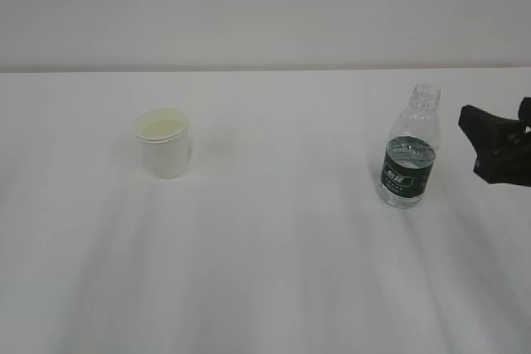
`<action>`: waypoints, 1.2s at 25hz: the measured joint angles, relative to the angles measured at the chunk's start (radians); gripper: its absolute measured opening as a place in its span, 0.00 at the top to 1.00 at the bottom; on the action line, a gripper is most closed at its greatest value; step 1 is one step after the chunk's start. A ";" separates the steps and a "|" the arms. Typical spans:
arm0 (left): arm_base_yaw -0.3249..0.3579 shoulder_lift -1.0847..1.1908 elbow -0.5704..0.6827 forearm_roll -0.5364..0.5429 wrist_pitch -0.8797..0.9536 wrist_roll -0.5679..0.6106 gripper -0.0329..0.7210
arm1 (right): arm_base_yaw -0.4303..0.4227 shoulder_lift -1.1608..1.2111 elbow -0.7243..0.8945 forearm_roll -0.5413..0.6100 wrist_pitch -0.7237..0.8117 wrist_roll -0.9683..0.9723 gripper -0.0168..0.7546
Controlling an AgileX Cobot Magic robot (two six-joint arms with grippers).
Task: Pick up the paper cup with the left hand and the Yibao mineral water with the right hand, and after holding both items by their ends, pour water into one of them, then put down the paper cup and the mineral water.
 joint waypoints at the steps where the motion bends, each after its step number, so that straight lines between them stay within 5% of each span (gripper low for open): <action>1: 0.000 -0.007 -0.016 0.002 0.017 -0.004 0.66 | 0.000 -0.009 -0.014 -0.002 0.025 0.000 0.26; 20: 0.000 -0.272 -0.230 0.054 0.521 -0.098 0.69 | 0.000 -0.111 -0.261 -0.005 0.350 -0.058 0.26; 30: 0.000 -0.391 -0.278 0.058 0.708 -0.146 0.69 | 0.000 -0.227 -0.305 0.113 0.500 -0.186 0.26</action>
